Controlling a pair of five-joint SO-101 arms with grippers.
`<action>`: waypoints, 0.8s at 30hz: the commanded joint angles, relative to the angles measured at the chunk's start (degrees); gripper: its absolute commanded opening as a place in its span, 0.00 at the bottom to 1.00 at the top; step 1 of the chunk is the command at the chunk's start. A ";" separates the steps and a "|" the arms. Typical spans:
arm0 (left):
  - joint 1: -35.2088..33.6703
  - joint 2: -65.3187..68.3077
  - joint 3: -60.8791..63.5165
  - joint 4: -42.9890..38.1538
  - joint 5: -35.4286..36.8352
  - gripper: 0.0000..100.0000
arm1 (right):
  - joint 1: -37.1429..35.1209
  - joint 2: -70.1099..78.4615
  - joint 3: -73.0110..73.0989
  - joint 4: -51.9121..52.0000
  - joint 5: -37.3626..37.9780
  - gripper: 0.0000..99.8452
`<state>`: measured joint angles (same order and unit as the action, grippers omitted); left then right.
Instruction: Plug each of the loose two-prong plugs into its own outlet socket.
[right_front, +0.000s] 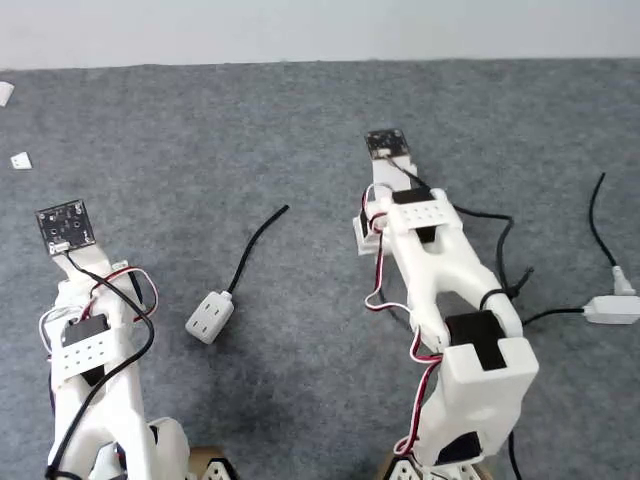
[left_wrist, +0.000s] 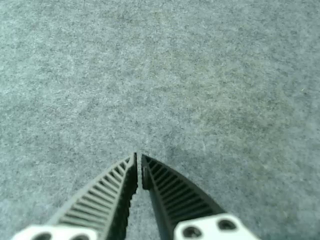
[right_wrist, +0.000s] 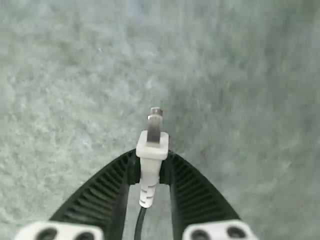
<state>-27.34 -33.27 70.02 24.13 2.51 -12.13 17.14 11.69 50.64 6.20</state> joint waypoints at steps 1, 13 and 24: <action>0.09 -1.14 -0.13 -1.76 -0.26 0.02 | -1.10 -4.00 -3.96 0.92 21.10 0.01; 0.09 -1.14 -0.13 -1.76 -0.26 0.02 | -16.22 -9.89 0.26 37.32 74.55 0.01; 0.35 -1.05 -0.13 -1.76 -0.26 0.02 | -16.57 -10.86 0.70 44.09 69.27 0.19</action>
<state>-27.34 -33.27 70.02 24.13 2.51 -28.31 9.67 12.84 94.42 78.64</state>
